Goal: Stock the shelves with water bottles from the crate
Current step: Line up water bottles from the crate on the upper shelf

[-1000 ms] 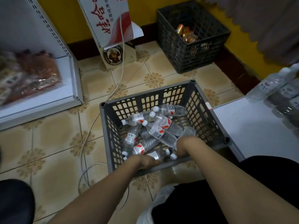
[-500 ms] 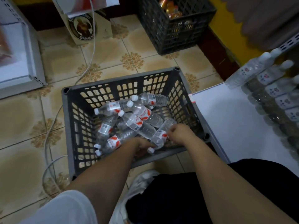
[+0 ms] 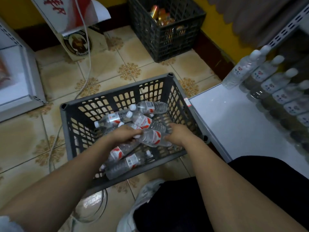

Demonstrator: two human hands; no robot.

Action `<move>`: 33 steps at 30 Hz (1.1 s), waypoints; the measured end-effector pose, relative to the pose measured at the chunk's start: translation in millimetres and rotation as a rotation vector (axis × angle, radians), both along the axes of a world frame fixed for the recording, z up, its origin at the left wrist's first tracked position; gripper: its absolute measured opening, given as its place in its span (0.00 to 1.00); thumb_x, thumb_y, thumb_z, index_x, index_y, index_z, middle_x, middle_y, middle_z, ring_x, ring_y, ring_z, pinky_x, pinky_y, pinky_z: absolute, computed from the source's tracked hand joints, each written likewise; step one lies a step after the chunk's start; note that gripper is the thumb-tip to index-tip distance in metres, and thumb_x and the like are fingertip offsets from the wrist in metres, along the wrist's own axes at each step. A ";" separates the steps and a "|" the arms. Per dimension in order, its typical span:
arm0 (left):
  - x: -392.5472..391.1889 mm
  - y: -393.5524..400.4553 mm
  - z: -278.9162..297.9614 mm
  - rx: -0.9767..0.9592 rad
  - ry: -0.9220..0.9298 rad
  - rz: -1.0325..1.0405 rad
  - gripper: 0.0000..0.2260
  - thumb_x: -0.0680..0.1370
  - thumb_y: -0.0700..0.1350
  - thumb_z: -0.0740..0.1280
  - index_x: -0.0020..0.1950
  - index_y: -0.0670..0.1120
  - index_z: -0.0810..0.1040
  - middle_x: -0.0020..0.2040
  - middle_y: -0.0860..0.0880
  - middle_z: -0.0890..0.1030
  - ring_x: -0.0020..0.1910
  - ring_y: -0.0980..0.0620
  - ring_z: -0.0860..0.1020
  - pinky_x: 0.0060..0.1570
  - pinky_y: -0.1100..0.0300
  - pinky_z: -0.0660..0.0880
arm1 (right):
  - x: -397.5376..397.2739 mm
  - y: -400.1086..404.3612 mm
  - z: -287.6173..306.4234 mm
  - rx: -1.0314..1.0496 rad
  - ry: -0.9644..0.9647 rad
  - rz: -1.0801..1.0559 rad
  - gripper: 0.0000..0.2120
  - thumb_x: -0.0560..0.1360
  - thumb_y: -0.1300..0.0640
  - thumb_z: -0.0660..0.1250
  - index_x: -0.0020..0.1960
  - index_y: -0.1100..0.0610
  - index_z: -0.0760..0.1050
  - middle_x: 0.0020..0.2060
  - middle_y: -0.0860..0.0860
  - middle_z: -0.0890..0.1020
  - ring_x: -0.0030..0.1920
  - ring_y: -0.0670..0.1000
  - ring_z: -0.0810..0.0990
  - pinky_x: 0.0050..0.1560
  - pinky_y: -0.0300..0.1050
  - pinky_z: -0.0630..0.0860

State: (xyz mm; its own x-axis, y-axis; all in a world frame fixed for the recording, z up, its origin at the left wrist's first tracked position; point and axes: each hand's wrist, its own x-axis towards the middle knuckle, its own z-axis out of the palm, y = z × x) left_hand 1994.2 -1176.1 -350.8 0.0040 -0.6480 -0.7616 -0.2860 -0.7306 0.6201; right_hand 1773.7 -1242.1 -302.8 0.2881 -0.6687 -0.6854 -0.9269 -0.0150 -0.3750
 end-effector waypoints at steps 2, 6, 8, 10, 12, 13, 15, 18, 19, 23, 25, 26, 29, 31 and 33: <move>15.7 2.1 37.2 -0.027 0.015 -0.063 0.12 0.78 0.52 0.67 0.43 0.43 0.80 0.32 0.49 0.79 0.29 0.54 0.74 0.32 0.63 0.73 | 4.8 4.7 16.6 0.071 -0.026 0.134 0.37 0.72 0.47 0.73 0.76 0.51 0.60 0.71 0.54 0.68 0.67 0.54 0.70 0.68 0.51 0.67; 35.2 -9.2 129.9 -0.154 0.011 -0.194 0.13 0.76 0.52 0.69 0.40 0.42 0.81 0.33 0.46 0.79 0.29 0.52 0.74 0.30 0.64 0.72 | 21.7 13.7 46.6 0.023 -0.171 0.191 0.50 0.57 0.44 0.80 0.73 0.46 0.59 0.65 0.47 0.74 0.66 0.53 0.73 0.65 0.56 0.72; 37.4 -15.9 178.2 -0.241 0.004 -0.239 0.14 0.73 0.54 0.71 0.38 0.43 0.81 0.34 0.44 0.78 0.30 0.51 0.74 0.32 0.63 0.74 | 21.1 13.1 80.2 -0.110 -0.257 0.167 0.37 0.60 0.47 0.80 0.63 0.48 0.66 0.52 0.44 0.78 0.52 0.48 0.78 0.50 0.44 0.76; 27.8 -21.7 231.0 -0.376 -0.132 -0.331 0.14 0.76 0.53 0.69 0.38 0.44 0.80 0.35 0.45 0.80 0.31 0.53 0.76 0.34 0.62 0.74 | 13.2 15.4 123.3 -0.217 -0.347 0.142 0.29 0.63 0.46 0.79 0.58 0.48 0.69 0.47 0.43 0.79 0.46 0.44 0.78 0.42 0.39 0.74; 7.5 -27.0 288.8 -0.602 -0.291 -0.369 0.14 0.78 0.53 0.68 0.39 0.44 0.81 0.33 0.48 0.80 0.30 0.56 0.76 0.33 0.63 0.73 | 1.8 19.3 164.2 -0.318 -0.452 0.053 0.28 0.62 0.44 0.79 0.58 0.47 0.71 0.47 0.43 0.81 0.46 0.43 0.79 0.46 0.41 0.78; -5.2 -28.2 316.8 -0.721 -0.311 -0.362 0.14 0.78 0.54 0.68 0.41 0.44 0.83 0.34 0.50 0.80 0.31 0.57 0.76 0.33 0.64 0.73 | -5.6 21.8 183.8 -0.369 -0.505 0.008 0.29 0.62 0.44 0.79 0.58 0.47 0.72 0.48 0.43 0.82 0.48 0.42 0.80 0.50 0.44 0.80; -33.0 -27.4 367.7 -0.893 -0.186 -0.376 0.12 0.76 0.54 0.70 0.52 0.48 0.84 0.40 0.54 0.84 0.39 0.59 0.80 0.39 0.65 0.76 | -23.9 27.6 225.8 -0.436 -0.618 -0.080 0.31 0.63 0.46 0.79 0.61 0.47 0.72 0.52 0.43 0.83 0.51 0.42 0.81 0.57 0.47 0.79; -78.9 -27.2 423.4 -1.033 0.023 -0.435 0.15 0.77 0.47 0.70 0.63 0.48 0.79 0.56 0.51 0.84 0.56 0.52 0.82 0.53 0.58 0.79 | -60.7 43.2 294.3 -0.496 -0.748 -0.150 0.31 0.65 0.48 0.79 0.64 0.46 0.71 0.55 0.41 0.82 0.54 0.41 0.81 0.59 0.43 0.77; -97.0 -27.2 440.1 -1.059 0.104 -0.435 0.15 0.78 0.45 0.69 0.64 0.47 0.78 0.57 0.50 0.83 0.58 0.50 0.81 0.54 0.55 0.79 | -75.5 50.1 316.2 -0.506 -0.783 -0.164 0.28 0.67 0.50 0.78 0.64 0.45 0.71 0.54 0.40 0.82 0.54 0.40 0.81 0.58 0.40 0.77; -172.1 -26.9 501.5 -1.142 0.315 -0.370 0.11 0.77 0.44 0.70 0.58 0.44 0.80 0.54 0.47 0.85 0.54 0.43 0.83 0.54 0.41 0.79 | -129.8 74.3 378.7 -0.678 -0.820 -0.293 0.26 0.70 0.49 0.75 0.64 0.42 0.69 0.53 0.37 0.81 0.51 0.37 0.81 0.55 0.39 0.77; -211.9 -26.1 531.1 -1.243 0.293 -0.323 0.13 0.75 0.47 0.73 0.57 0.44 0.81 0.50 0.49 0.86 0.51 0.49 0.84 0.51 0.45 0.81 | -152.1 81.0 395.1 -0.904 -0.772 -0.430 0.31 0.68 0.44 0.76 0.66 0.43 0.66 0.55 0.36 0.77 0.54 0.39 0.79 0.58 0.41 0.77; -231.3 -27.9 543.4 -1.308 0.262 -0.289 0.14 0.74 0.50 0.74 0.55 0.44 0.81 0.48 0.49 0.86 0.49 0.51 0.84 0.49 0.46 0.81 | -161.0 83.2 399.6 -1.032 -0.710 -0.501 0.35 0.66 0.41 0.76 0.68 0.43 0.63 0.58 0.38 0.75 0.57 0.40 0.76 0.59 0.42 0.75; -292.0 -36.3 570.6 -1.479 0.193 -0.176 0.21 0.69 0.56 0.77 0.50 0.43 0.78 0.44 0.44 0.83 0.42 0.49 0.82 0.41 0.52 0.81 | -188.2 83.8 404.9 -1.333 -0.413 -0.708 0.43 0.65 0.34 0.74 0.71 0.43 0.56 0.65 0.43 0.67 0.63 0.45 0.71 0.59 0.42 0.72; -332.4 -42.0 577.0 -1.580 0.063 -0.197 0.21 0.67 0.59 0.77 0.43 0.45 0.74 0.37 0.48 0.78 0.35 0.52 0.76 0.34 0.58 0.73 | -212.0 80.1 404.7 -1.372 -0.310 -0.810 0.42 0.66 0.34 0.73 0.71 0.45 0.56 0.66 0.45 0.68 0.63 0.47 0.72 0.59 0.43 0.73; -368.8 -44.8 574.9 -1.625 -0.057 -0.280 0.20 0.69 0.60 0.75 0.43 0.48 0.71 0.35 0.53 0.74 0.33 0.56 0.72 0.33 0.61 0.69 | -238.1 73.4 404.5 -1.329 -0.329 -0.879 0.40 0.66 0.37 0.74 0.70 0.48 0.60 0.65 0.47 0.71 0.62 0.49 0.75 0.59 0.43 0.74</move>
State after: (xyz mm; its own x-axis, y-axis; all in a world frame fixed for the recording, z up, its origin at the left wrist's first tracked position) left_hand 1625.3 -1220.9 224.1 -0.2405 -0.7030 0.6693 -0.3370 0.7071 0.6217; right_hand 1535.6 -1168.8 101.7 -0.4713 -0.7349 0.4878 -0.7108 -0.0110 -0.7033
